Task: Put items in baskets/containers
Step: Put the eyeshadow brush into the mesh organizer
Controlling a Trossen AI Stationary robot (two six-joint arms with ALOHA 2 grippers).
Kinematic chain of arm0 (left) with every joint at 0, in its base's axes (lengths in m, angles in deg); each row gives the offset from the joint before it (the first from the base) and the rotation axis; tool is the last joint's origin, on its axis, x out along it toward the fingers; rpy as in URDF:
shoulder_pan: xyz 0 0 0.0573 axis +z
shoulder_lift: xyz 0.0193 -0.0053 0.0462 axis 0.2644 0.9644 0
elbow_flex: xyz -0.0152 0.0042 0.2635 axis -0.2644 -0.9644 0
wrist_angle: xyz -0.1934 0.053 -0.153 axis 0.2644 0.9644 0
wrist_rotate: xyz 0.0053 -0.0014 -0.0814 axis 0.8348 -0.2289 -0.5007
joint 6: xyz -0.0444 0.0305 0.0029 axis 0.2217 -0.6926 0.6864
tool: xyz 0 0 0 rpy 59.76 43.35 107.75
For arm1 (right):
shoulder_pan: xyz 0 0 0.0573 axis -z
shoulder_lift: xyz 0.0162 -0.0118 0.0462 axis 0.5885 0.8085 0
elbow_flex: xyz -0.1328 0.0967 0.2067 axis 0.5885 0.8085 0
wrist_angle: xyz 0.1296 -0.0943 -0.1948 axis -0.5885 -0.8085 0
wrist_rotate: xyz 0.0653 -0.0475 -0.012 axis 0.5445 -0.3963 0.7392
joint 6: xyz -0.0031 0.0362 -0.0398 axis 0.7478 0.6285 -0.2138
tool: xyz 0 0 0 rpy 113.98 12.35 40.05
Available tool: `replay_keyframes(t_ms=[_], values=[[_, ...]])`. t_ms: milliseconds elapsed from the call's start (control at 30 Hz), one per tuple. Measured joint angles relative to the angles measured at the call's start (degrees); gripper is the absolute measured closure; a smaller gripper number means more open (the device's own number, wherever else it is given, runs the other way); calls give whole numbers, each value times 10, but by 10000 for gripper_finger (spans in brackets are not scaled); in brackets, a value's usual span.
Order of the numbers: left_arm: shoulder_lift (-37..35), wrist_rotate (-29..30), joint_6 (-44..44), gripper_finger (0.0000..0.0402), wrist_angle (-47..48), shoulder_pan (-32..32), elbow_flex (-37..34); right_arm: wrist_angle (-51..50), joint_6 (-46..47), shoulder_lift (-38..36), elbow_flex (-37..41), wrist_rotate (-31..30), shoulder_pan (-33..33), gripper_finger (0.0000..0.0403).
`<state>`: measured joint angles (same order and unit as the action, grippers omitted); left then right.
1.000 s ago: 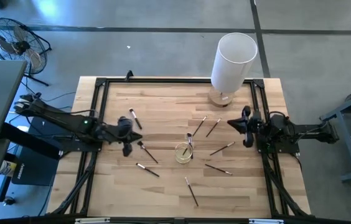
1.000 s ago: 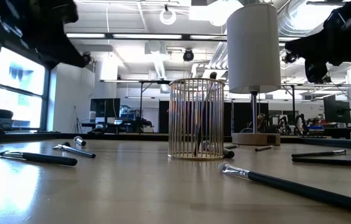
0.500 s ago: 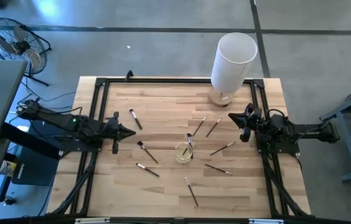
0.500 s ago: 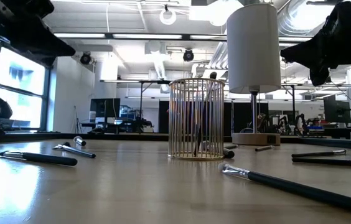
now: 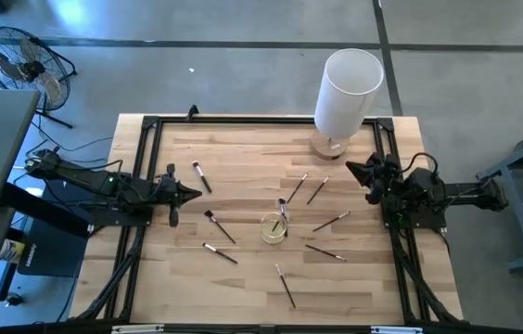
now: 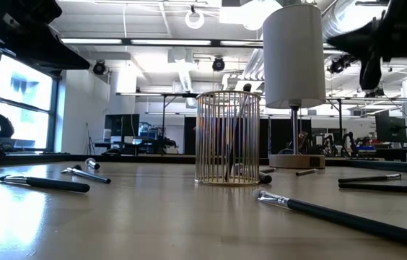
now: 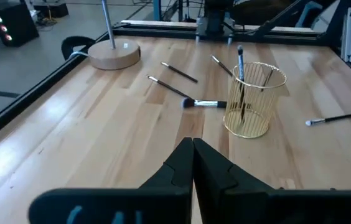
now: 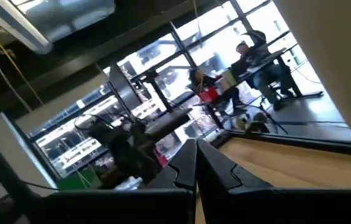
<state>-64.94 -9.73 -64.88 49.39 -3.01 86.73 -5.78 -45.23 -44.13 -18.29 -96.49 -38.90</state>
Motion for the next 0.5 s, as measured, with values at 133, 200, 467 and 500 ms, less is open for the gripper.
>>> replay_keyframes(t_ms=[133,200,467,500], values=[[0,-1,-1,401,0,0,0,-10,-56,117,-93,-56,-40,403],[0,-2,-1,401,-1,0,0,-16,-79,201,-156,-94,-57,403],[0,44,-1,401,-1,0,0,-335,75,514,-477,-157,-58,403],[0,60,-1,401,0,0,0,-395,106,549,-521,-150,-57,403]])
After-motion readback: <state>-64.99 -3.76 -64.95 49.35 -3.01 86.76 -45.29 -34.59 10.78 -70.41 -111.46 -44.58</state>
